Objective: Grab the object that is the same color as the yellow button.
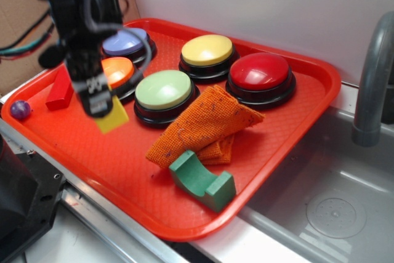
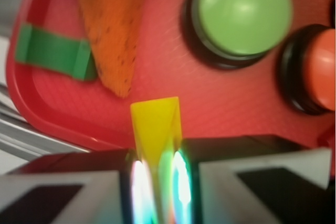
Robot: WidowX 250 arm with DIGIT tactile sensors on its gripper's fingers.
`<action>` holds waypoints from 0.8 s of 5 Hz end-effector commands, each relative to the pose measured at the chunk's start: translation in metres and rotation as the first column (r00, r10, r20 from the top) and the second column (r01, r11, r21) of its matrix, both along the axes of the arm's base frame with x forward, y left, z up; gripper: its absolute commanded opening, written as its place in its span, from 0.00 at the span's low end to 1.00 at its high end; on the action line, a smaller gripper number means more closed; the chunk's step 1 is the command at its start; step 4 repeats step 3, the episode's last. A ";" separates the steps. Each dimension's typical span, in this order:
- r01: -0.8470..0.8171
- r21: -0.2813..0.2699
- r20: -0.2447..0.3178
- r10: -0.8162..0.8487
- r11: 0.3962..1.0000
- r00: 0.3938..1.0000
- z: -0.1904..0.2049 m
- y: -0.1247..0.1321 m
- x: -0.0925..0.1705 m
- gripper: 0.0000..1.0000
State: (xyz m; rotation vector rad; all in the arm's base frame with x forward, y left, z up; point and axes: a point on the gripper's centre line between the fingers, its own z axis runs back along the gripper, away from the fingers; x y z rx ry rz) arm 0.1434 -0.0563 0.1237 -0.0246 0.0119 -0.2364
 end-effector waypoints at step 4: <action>-0.428 0.038 0.117 0.422 0.903 0.899 0.075 0.055 -0.021 0.00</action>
